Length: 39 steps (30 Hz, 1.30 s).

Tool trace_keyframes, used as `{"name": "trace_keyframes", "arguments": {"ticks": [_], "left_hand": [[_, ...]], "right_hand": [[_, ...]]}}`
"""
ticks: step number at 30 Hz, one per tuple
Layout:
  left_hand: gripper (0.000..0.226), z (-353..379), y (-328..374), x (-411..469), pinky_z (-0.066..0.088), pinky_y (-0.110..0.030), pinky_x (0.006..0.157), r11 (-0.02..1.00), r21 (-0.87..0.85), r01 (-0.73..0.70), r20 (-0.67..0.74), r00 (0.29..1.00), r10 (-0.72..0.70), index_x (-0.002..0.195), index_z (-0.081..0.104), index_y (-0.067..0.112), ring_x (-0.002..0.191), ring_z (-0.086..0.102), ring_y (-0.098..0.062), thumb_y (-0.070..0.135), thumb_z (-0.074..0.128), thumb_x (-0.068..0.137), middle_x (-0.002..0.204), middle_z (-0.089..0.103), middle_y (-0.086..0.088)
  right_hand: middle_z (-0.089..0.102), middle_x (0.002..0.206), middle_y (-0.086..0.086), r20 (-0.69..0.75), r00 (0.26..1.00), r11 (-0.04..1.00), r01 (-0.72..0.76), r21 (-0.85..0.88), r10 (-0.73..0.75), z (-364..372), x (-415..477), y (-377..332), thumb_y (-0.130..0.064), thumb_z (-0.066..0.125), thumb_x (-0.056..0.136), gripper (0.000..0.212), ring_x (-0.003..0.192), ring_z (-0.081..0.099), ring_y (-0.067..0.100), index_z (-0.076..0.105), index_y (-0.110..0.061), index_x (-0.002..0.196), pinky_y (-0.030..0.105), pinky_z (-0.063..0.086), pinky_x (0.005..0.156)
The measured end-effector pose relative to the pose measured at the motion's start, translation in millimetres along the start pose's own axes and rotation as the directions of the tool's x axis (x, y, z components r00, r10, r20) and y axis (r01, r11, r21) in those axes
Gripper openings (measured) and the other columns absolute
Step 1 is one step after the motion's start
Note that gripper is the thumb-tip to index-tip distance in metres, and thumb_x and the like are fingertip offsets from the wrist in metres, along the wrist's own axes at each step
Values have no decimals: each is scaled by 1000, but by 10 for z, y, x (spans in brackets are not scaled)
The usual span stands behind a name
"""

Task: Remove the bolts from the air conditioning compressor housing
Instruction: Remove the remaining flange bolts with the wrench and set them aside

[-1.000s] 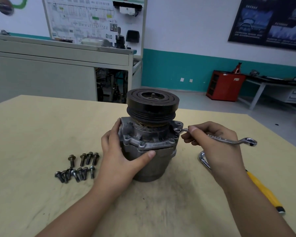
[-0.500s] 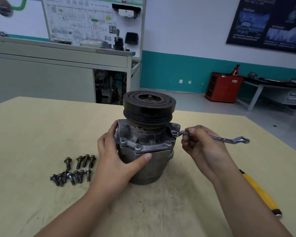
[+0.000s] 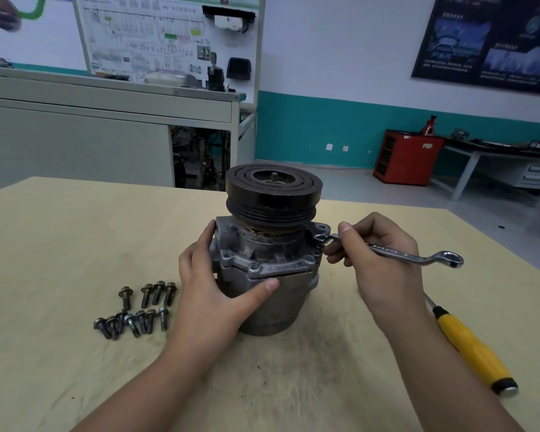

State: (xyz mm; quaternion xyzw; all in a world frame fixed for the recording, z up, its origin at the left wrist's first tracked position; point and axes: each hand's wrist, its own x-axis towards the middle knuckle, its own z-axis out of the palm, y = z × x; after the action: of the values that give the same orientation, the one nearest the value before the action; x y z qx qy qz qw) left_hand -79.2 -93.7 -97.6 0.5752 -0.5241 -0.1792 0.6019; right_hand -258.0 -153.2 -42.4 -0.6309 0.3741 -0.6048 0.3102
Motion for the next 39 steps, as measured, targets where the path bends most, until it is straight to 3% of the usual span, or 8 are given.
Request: {"name": "trace_keyframes", "arguments": {"ticks": [3,13,17,23,28,33,36,39], "left_hand": [[98,0,13,-3,36,-26,100,1000,-15,-1,0,1000,1,126,17,65,109,35,27,73,68,42,118,25,42],[97,-2,34,-8,36,-26,101,1000,-11,-3,2,1000,3,126,18,65,107,33,30,71,67,43,119,24,42],[101,-3,36,-6,38,-31,106,1000,-13,9,4,1000,-9,131,19,60,113,35,21,71,67,43,120,30,30],[95,0,46,-8,37,-32,107,1000,-21,-6,14,1000,7,124,19,65,117,40,10,68,69,44,119,24,41],[91,-1,37,-3,36,-28,104,1000,-25,-17,10,1000,17,120,19,68,116,40,13,65,70,45,118,25,41],[92,-6,15,-2,36,-23,95,1000,-21,-22,4,1000,22,121,18,70,105,35,30,69,70,44,118,23,44],[94,-3,3,-4,37,-24,97,1000,-8,-20,0,1000,20,122,18,70,105,35,30,68,79,50,121,30,29],[94,0,14,-1,38,-27,100,1000,4,-10,1,1000,10,120,16,72,113,36,22,69,72,45,122,28,29]], "right_hand": [[68,59,2,12,1000,1000,1,-25,0,4,-7,-6,-7,59,89,28,53,64,9,52,-9,63,13,43,51],[66,58,6,56,998,1000,12,-11,-11,-3,2,-12,1,57,87,24,51,61,9,52,-4,64,13,45,51],[68,61,11,144,981,985,-145,94,130,-113,96,27,0,54,89,22,56,62,17,57,-2,68,20,46,53],[66,62,14,277,896,819,-434,375,347,-177,149,107,-4,51,92,18,55,61,18,57,-2,75,22,50,54],[63,62,8,351,834,668,-551,500,425,-199,153,97,-16,64,69,16,53,57,13,64,-2,78,19,48,48],[66,65,6,227,932,789,-360,497,283,-230,151,61,-12,65,70,11,58,61,12,70,-6,78,18,51,56],[70,66,3,13,997,971,-71,227,70,-140,63,38,-13,68,79,3,61,65,11,68,-12,76,17,51,59],[69,68,-2,-42,985,984,163,-66,-166,-26,-38,75,-13,67,84,14,64,66,9,61,-16,72,19,51,59]]}}
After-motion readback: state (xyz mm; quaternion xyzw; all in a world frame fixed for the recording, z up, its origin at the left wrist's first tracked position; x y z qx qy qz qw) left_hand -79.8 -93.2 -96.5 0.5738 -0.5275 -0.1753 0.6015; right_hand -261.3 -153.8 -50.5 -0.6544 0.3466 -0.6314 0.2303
